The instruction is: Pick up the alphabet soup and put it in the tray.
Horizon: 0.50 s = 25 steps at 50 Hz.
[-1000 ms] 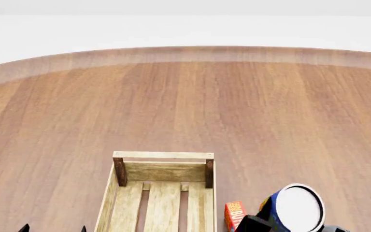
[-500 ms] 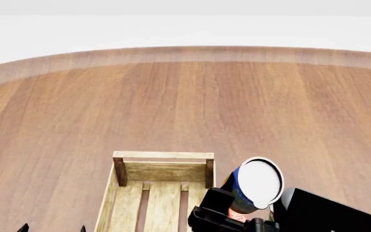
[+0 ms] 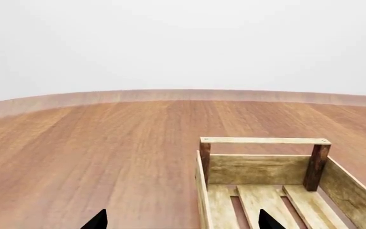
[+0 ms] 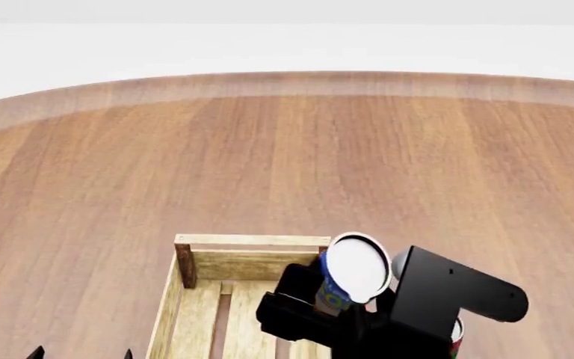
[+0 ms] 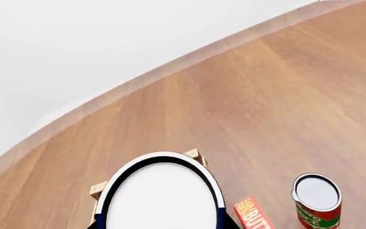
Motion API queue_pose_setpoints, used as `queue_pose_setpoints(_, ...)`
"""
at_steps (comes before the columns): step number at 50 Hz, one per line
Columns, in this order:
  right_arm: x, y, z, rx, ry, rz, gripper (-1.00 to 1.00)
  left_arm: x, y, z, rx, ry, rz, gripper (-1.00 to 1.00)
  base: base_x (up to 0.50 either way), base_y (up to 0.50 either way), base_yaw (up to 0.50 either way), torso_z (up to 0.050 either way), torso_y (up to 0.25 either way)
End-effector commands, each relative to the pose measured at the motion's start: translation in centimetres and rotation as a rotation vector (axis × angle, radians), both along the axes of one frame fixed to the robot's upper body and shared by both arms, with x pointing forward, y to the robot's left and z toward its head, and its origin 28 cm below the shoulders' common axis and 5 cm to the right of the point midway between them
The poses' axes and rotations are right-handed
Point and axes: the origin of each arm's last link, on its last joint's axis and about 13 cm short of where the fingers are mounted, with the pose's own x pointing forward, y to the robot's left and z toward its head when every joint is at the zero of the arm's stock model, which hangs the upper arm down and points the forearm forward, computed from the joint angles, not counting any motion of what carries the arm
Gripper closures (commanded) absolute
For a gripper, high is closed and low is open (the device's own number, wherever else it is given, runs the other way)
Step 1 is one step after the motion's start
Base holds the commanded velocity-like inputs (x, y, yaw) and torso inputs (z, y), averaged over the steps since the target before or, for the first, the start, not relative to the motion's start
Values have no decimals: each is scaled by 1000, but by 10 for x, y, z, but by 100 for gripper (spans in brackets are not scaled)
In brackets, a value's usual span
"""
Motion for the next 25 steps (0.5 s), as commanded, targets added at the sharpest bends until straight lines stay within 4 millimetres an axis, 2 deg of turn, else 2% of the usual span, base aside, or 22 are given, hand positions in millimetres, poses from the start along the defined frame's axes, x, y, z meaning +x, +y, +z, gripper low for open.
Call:
queue_pose_setpoints(1,12,6,9,5,31,21,100,0,0,0,-1,-1,-2,-100,0,0,0,0,0)
queue_pose_setpoints(25,44,14,6,-168,81,74,100,0,0,3,-7,-12,-3,-100,0,0,0,0,1)
